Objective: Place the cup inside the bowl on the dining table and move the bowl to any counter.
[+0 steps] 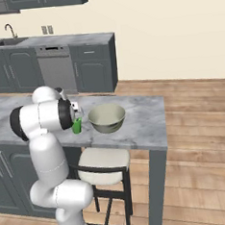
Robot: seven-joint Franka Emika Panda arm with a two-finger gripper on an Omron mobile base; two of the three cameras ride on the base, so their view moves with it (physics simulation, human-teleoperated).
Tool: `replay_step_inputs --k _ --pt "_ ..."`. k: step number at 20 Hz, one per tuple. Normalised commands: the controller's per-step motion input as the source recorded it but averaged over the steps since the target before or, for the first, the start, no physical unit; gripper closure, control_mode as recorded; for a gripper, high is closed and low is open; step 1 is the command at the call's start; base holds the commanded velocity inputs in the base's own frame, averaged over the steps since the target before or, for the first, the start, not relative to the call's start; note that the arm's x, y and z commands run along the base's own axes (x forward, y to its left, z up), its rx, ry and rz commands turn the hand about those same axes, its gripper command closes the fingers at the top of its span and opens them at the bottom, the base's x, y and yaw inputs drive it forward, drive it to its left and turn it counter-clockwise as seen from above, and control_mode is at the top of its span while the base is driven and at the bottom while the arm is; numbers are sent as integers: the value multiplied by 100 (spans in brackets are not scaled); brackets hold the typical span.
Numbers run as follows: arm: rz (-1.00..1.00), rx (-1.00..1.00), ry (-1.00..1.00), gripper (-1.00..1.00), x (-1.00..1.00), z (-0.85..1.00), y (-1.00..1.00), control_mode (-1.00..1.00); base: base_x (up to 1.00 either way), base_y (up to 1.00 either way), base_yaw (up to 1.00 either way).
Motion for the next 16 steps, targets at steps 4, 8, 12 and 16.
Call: replay_step_inputs --k 4,8,12,16 --pt "0 0 0 100 0 0 0 -100 0 0 0" --pt "0 0 0 100 0 0 0 -100 0 0 0" --pt "0 0 0 100 0 0 0 -100 0 0 0" --pt "0 0 0 100 0 3 0 -100 0 0 0"
